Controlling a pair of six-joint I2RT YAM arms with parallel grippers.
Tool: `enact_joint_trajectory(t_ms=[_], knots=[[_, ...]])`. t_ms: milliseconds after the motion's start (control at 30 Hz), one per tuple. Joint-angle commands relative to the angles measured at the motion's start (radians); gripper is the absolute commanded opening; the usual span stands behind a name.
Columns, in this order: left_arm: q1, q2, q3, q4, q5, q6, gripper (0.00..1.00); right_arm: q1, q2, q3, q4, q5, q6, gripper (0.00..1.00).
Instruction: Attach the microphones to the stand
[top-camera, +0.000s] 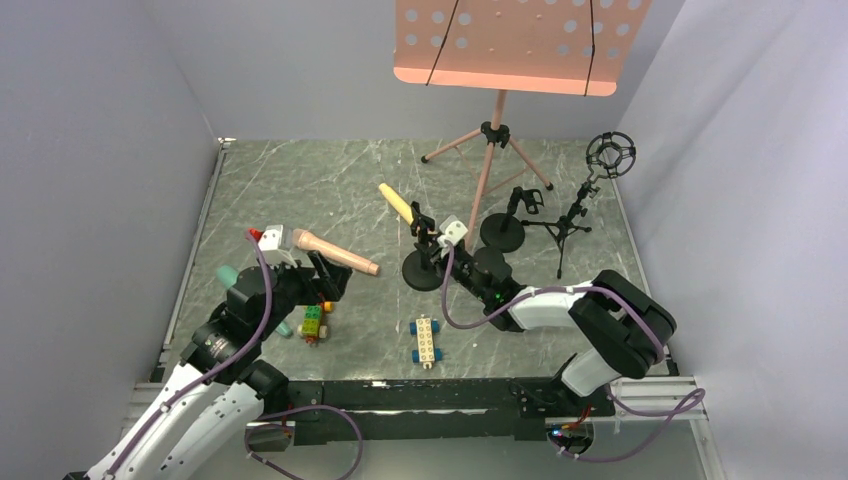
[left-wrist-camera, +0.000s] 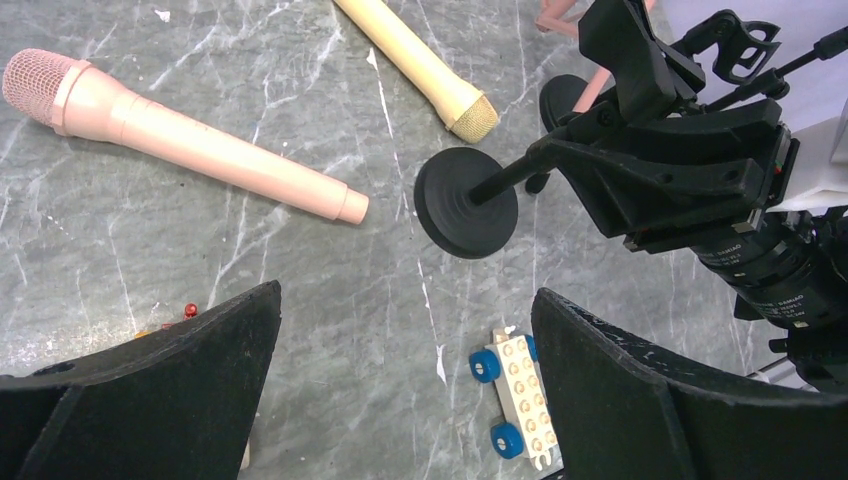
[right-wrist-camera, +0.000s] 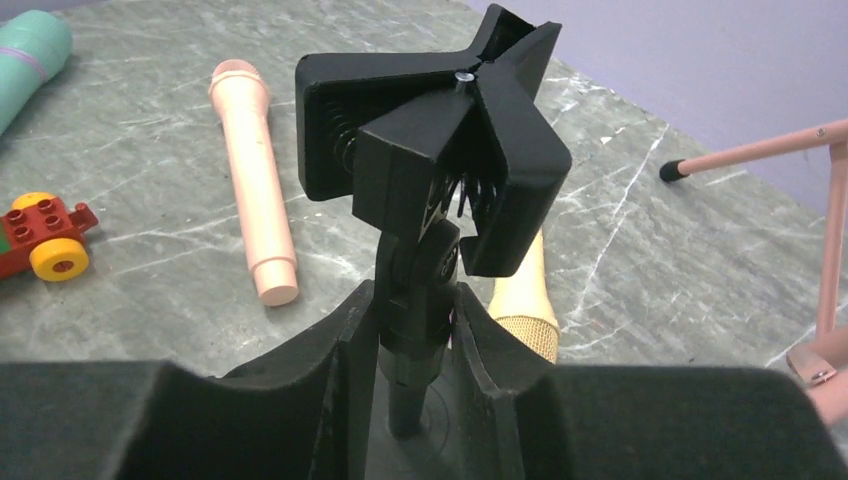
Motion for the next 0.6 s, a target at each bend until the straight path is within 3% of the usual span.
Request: enact_joint_trajectory(t_ms=[0, 133, 267, 400, 467, 567], knots=[[0.005, -0.019, 0.009, 0.016, -0.003, -0.015, 0.99, -0.011, -0.011, 0.003, 0.059, -0.057, -0.079, 0.15], [0.005, -0.046, 0.011, -0.002, -0.008, -0.008, 0.99, -0.101, -0.076, 0.006, -0.002, -0.232, -0.066, 0.08], [0.005, -0.062, 0.007, -0.016, -0.016, 0.005, 0.99, -0.309, -0.139, 0.118, -0.291, -0.651, 0.044, 0.03], [0.005, -0.044, 0.012, -0.008, -0.007, 0.026, 0.99, -0.367, -0.182, 0.221, -0.608, -0.979, -0.092, 0.03], [0.005, -0.026, 0.025, -0.008, 0.001, 0.040, 0.99, -0.369, -0.186, 0.268, -0.774, -1.056, -0.209, 0.08], [0.005, 0.001, 0.045, -0.008, 0.010, 0.058, 0.99, -0.372, -0.195, 0.277, -0.864, -1.099, -0.267, 0.08]])
